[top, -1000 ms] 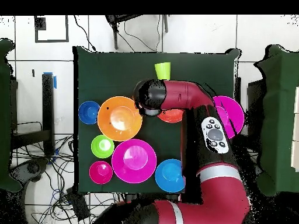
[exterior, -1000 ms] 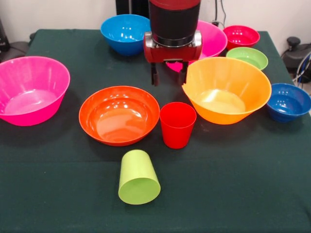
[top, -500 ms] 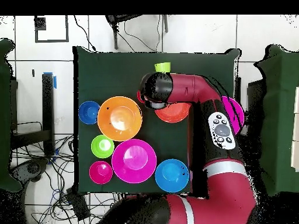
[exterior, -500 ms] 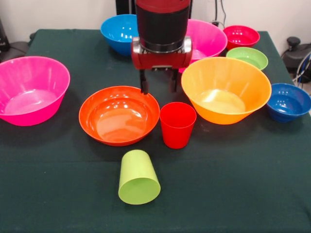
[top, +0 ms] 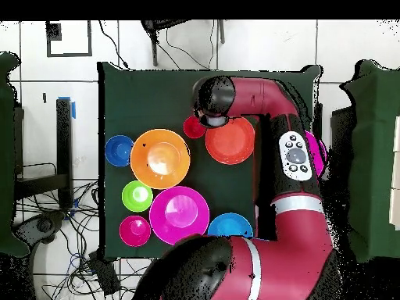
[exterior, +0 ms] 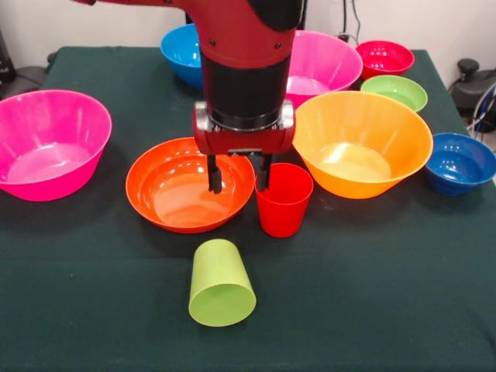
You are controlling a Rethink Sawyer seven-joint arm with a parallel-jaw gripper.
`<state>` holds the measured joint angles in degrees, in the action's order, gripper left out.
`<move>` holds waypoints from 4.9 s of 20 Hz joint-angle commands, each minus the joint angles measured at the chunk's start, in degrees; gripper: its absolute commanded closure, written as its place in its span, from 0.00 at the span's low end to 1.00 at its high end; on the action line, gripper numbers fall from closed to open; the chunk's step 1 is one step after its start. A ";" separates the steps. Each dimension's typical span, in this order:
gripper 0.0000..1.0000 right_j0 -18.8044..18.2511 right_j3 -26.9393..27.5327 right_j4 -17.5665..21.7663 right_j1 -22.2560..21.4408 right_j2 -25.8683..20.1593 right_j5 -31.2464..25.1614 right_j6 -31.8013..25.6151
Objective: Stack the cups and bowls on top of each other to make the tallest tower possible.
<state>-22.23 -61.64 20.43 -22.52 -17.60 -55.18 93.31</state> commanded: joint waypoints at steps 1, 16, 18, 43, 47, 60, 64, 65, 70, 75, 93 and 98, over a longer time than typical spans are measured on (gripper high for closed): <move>0.00 0.72 15.54 5.78 4.41 -8.16 -14.78 -27.99; 0.00 2.77 39.33 12.81 17.56 -13.62 -24.55 -35.67; 0.00 2.47 40.14 12.44 19.00 -14.53 -26.57 -36.48; 0.00 1.11 44.11 13.93 22.19 -21.08 -29.27 -45.40; 0.00 1.44 45.27 15.82 21.63 -21.80 -30.11 -45.71; 0.00 1.82 44.74 18.66 18.51 -21.14 -33.22 -43.39; 0.00 1.47 43.06 16.65 18.37 -21.88 -31.74 -43.68; 0.00 1.00 42.24 15.61 18.32 -21.89 -31.11 -44.02; 0.00 0.47 41.38 13.46 18.75 -23.78 -31.22 -45.48; 0.00 0.65 42.25 13.28 20.16 -26.06 -31.33 -44.75; 0.00 0.63 42.50 15.64 22.60 -27.16 -32.49 -47.60; 0.00 0.42 43.16 16.37 24.37 -28.09 -32.88 -47.87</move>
<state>-21.24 -15.91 31.63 -2.79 -41.72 -82.40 65.68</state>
